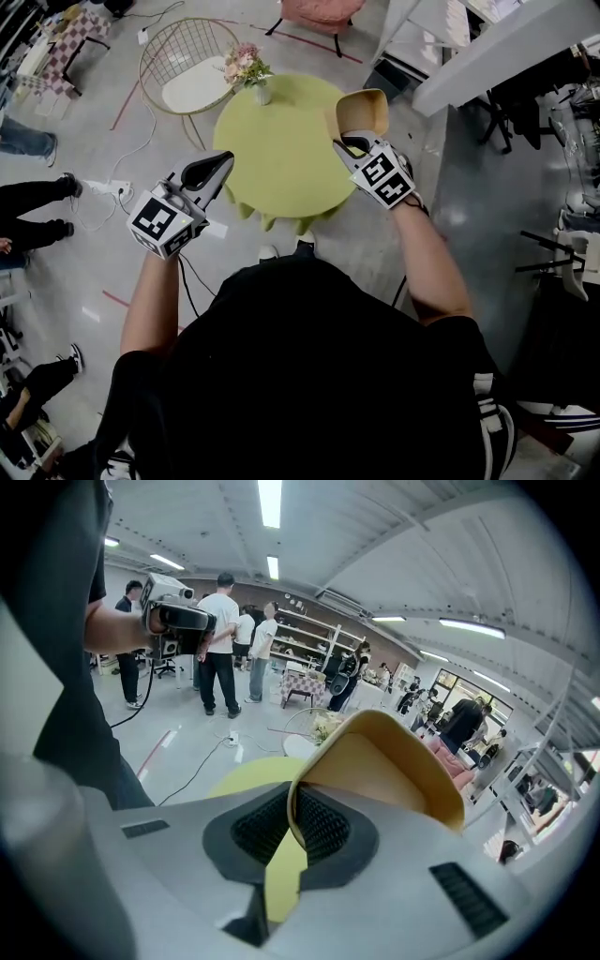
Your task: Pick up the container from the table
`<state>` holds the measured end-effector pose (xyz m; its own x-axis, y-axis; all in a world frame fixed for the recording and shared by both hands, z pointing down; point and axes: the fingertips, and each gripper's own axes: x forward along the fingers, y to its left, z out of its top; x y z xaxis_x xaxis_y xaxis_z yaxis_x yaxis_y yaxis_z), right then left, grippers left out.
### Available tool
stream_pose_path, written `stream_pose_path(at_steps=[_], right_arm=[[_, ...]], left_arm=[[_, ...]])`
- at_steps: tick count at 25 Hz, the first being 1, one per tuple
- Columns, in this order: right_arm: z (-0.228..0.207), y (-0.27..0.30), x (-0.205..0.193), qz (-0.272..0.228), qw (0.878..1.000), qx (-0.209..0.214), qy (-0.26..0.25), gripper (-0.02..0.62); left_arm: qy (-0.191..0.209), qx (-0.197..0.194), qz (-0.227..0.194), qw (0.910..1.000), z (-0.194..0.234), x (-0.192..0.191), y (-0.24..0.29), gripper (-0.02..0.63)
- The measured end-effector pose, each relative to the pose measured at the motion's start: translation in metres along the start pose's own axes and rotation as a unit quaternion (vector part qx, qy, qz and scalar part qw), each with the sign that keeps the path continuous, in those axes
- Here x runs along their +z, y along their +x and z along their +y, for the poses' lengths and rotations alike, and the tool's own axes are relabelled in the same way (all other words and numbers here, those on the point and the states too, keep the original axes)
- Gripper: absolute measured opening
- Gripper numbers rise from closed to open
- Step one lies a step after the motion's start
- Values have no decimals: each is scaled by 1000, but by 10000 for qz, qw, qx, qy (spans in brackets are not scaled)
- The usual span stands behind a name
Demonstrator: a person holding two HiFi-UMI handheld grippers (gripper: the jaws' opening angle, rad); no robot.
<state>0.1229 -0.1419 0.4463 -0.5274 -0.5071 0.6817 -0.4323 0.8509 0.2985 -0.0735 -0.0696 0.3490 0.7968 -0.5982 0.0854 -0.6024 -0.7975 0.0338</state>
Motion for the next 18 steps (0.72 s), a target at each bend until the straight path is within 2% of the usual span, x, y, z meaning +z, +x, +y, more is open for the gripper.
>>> stream_pose_path(at_steps=[10, 15, 18], right_arm=[[-3, -10, 0, -58, 9999, -109, 79, 20], [-4, -11, -3, -8, 9999, -96, -78, 20], [-3, -11, -2, -58, 9999, -104, 43, 20]], left_arm=[[39, -139, -4, 9999, -1, 4, 10, 17], [17, -158, 10, 9999, -2, 2, 14, 17], [-13, -163, 32, 9999, -3, 1, 14, 17]])
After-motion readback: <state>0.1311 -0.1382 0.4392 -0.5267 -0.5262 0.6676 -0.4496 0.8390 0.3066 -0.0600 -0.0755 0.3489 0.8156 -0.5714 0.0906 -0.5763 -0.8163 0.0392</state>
